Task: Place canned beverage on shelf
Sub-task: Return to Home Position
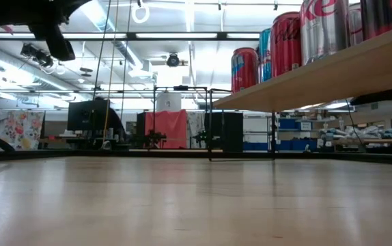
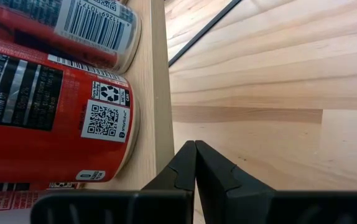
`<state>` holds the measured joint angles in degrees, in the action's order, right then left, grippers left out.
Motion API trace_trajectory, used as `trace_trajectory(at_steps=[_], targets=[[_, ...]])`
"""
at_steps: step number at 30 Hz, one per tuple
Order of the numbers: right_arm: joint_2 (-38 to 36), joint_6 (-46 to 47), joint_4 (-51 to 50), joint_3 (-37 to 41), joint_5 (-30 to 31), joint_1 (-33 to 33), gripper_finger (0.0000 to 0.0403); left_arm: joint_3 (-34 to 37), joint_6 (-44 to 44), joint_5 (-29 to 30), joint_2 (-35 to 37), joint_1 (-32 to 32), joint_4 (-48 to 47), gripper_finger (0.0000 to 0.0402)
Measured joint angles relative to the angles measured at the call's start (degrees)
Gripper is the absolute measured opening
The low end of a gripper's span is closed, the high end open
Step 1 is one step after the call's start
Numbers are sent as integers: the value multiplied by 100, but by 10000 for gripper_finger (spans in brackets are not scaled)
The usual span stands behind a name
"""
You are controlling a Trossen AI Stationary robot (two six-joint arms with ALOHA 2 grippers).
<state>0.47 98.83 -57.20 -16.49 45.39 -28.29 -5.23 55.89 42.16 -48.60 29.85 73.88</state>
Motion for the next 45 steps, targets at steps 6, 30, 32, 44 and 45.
trace_trajectory(at_steps=[6, 30, 32, 44, 45], targets=[[0, 0, 3, 0, -2, 0, 18, 0, -10, -369, 205, 0, -1200, 9], [0, 0, 12, 0, -13, 0, 18, 4, 3, -873, 3164, -325, -5318, 9], [0, 0, 12, 0, -15, -2, 18, 4, 5, -866, 3275, -410, -5275, 9], [0, 0, 10, 0, -13, -2, 18, 4, 5, -877, 3287, -466, -5269, 9], [0, -1, 10, 0, -13, -1, 18, 4, 5, -877, 3287, -466, -5269, 9]])
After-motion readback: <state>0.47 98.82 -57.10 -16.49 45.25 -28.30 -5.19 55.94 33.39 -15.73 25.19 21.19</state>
